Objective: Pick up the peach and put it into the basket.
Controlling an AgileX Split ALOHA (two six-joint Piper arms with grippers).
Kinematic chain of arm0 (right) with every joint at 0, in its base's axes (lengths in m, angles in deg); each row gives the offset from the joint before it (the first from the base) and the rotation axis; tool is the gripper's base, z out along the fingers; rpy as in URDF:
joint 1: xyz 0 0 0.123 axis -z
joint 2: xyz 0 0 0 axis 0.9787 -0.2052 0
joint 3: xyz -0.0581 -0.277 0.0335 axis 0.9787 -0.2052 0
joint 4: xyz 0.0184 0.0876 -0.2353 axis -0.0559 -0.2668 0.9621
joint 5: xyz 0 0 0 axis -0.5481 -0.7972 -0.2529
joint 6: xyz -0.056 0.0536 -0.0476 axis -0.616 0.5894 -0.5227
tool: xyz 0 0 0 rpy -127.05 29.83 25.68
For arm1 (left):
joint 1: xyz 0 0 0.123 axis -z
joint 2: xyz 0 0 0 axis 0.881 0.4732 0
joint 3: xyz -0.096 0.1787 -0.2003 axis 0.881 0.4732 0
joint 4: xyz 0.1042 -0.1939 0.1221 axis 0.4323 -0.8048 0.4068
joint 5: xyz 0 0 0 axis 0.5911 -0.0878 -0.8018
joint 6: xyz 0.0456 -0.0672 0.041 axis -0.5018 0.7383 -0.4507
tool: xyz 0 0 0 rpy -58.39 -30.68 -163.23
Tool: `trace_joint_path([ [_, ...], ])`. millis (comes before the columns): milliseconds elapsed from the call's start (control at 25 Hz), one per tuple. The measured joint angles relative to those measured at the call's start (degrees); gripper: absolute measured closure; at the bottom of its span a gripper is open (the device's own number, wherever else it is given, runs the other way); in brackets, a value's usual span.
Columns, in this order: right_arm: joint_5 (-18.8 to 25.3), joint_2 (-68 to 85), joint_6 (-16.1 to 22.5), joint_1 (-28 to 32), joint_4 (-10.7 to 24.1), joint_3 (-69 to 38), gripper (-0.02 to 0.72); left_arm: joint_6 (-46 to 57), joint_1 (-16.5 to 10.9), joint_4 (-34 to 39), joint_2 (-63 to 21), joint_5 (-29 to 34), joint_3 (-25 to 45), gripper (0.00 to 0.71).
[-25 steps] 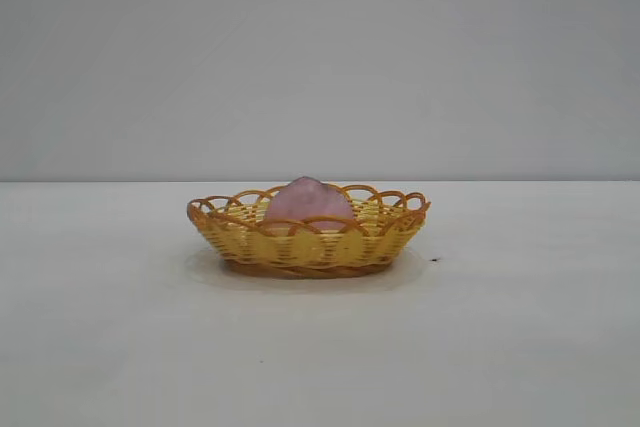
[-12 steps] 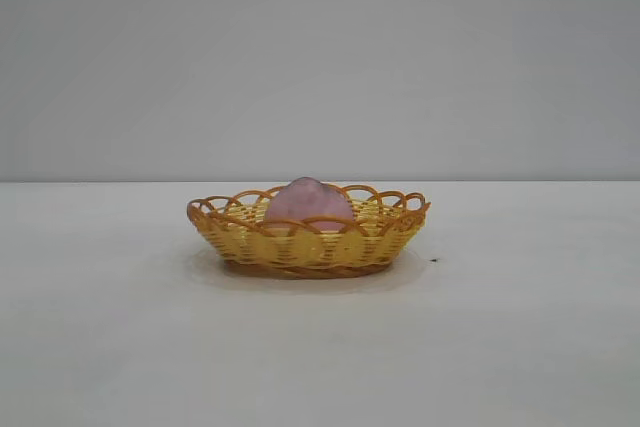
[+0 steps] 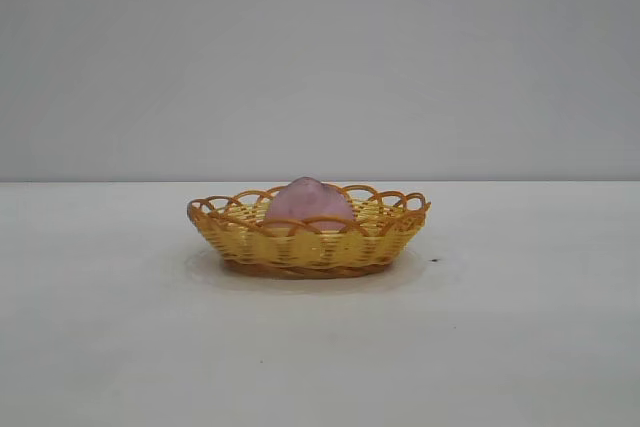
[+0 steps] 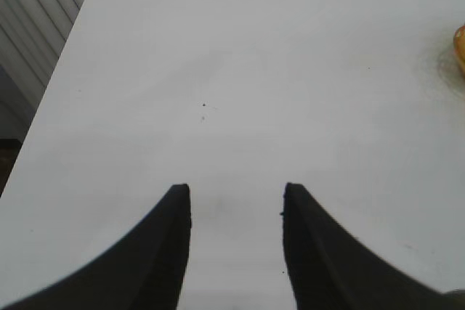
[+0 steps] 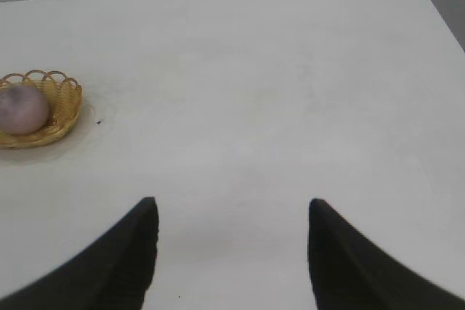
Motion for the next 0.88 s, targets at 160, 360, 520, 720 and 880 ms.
trace_joint_path([
  [160, 0.0, 0.0, 0.0, 0.0, 0.0, 0.0, 0.281, 0.0, 0.0, 0.0, 0.0, 0.0, 0.0, 0.425],
  [360, 0.0, 0.0, 0.0, 0.0, 0.0, 0.0, 0.281, 0.0, 0.0, 0.0, 0.0, 0.0, 0.0, 0.425],
  [520, 0.0, 0.0, 0.0, 0.0, 0.0, 0.0, 0.281, 0.0, 0.0, 0.0, 0.0, 0.0, 0.0, 0.425],
  [720, 0.0, 0.0, 0.0, 0.0, 0.0, 0.0, 0.281, 0.0, 0.0, 0.0, 0.0, 0.0, 0.0, 0.425],
  [880, 0.0, 0.0, 0.0, -1.8, 0.0, 0.0, 0.281, 0.0, 0.0, 0.0, 0.0, 0.0, 0.0, 0.425],
])
